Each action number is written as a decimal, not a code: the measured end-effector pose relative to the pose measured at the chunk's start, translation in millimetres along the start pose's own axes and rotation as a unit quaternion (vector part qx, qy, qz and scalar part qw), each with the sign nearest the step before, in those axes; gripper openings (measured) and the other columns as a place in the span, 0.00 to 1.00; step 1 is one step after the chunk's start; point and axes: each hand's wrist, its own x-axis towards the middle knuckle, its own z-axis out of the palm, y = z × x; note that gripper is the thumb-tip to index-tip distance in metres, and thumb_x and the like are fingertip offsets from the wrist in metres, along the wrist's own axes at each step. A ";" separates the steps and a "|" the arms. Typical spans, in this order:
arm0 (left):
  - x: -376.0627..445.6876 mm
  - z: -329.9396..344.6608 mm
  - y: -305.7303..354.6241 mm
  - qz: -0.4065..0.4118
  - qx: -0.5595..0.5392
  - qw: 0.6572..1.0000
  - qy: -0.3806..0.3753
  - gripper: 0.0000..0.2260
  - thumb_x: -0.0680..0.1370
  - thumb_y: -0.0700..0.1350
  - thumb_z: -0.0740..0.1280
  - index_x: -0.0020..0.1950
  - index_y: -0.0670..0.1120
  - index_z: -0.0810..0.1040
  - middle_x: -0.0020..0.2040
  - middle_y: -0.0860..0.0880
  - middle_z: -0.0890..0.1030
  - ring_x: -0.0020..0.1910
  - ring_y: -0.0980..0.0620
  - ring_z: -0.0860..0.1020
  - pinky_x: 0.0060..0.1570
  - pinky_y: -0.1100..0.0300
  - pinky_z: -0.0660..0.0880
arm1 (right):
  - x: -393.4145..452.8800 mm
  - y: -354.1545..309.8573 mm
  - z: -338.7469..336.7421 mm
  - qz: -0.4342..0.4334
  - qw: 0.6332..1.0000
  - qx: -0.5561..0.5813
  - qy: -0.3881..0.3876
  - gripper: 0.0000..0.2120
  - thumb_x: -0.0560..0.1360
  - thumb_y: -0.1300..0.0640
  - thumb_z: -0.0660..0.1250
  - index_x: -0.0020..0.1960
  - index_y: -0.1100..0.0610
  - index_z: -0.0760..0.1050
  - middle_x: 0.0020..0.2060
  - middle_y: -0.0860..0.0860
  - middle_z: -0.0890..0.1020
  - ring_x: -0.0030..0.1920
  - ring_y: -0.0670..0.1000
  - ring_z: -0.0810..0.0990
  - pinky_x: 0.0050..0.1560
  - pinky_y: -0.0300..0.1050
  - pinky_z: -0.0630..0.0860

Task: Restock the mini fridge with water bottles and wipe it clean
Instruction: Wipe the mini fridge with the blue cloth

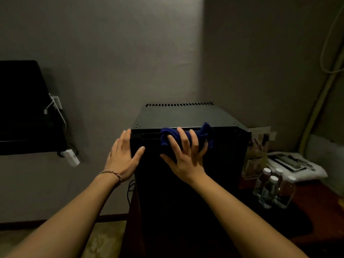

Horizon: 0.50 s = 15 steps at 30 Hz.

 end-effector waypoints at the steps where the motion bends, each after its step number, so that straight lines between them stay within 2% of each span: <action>1: -4.8 6.2 -7.1 0.000 -0.042 0.999 -0.011 0.41 0.75 0.69 0.59 0.79 0.57 0.40 0.81 0.51 0.50 0.79 0.47 0.52 0.76 0.45 0.55 | -4.8 -5.9 11.0 0.017 1.000 -0.018 0.014 0.30 0.77 0.31 0.53 0.74 0.44 0.61 0.75 0.52 0.61 0.74 0.60 0.57 0.68 0.72 0.51; 5: -27.5 46.9 -40.7 0.039 -0.121 0.990 -0.069 0.51 0.71 0.66 0.70 0.74 0.68 0.29 0.81 0.51 0.51 0.77 0.47 0.59 0.75 0.46 0.61 | -28.3 -15.8 39.4 0.009 0.996 -0.065 0.057 0.35 0.77 0.31 0.51 0.78 0.44 0.49 0.77 0.55 0.55 0.76 0.62 0.52 0.67 0.74 0.50; 7: -34.2 71.9 -57.1 0.055 -0.134 0.987 -0.071 0.54 0.68 0.63 0.73 0.70 0.71 0.27 0.81 0.50 0.50 0.76 0.47 0.61 0.74 0.47 0.63 | -39.3 -16.0 53.6 -0.016 0.992 -0.091 0.084 0.34 0.78 0.31 0.51 0.79 0.44 0.50 0.77 0.55 0.55 0.76 0.63 0.53 0.68 0.74 0.50; 8: -36.4 84.7 -63.4 0.064 -0.150 0.984 -0.065 0.55 0.67 0.62 0.74 0.69 0.72 0.27 0.81 0.51 0.47 0.77 0.48 0.59 0.74 0.47 0.62 | -42.5 -15.4 59.1 -0.037 0.989 -0.107 0.097 0.33 0.79 0.31 0.50 0.79 0.45 0.51 0.77 0.55 0.55 0.76 0.63 0.53 0.69 0.74 0.50; 9: -37.9 96.4 -69.0 0.076 -0.165 0.982 -0.051 0.57 0.66 0.62 0.76 0.70 0.71 0.27 0.81 0.53 0.44 0.78 0.49 0.56 0.75 0.46 0.60 | -44.4 -14.4 63.8 -0.057 0.986 -0.117 0.106 0.33 0.79 0.31 0.49 0.79 0.45 0.53 0.78 0.55 0.56 0.76 0.63 0.54 0.69 0.74 0.51; 12: -41.5 132.0 -84.5 0.119 -0.181 0.976 0.020 0.63 0.62 0.59 0.80 0.78 0.56 0.34 0.81 0.52 0.42 0.79 0.51 0.48 0.76 0.44 0.56 | -47.4 -18.2 73.7 -0.093 0.979 -0.115 0.137 0.33 0.79 0.30 0.51 0.79 0.45 0.56 0.77 0.54 0.57 0.76 0.62 0.54 0.70 0.74 0.51; 15: -41.1 155.6 -96.4 0.129 -0.205 0.968 0.064 0.61 0.64 0.52 0.82 0.76 0.53 0.35 0.79 0.53 0.42 0.79 0.55 0.45 0.77 0.47 0.54 | -38.3 -34.6 79.9 -0.086 0.976 -0.099 0.171 0.31 0.79 0.31 0.52 0.78 0.44 0.60 0.77 0.54 0.58 0.76 0.61 0.55 0.69 0.75 0.50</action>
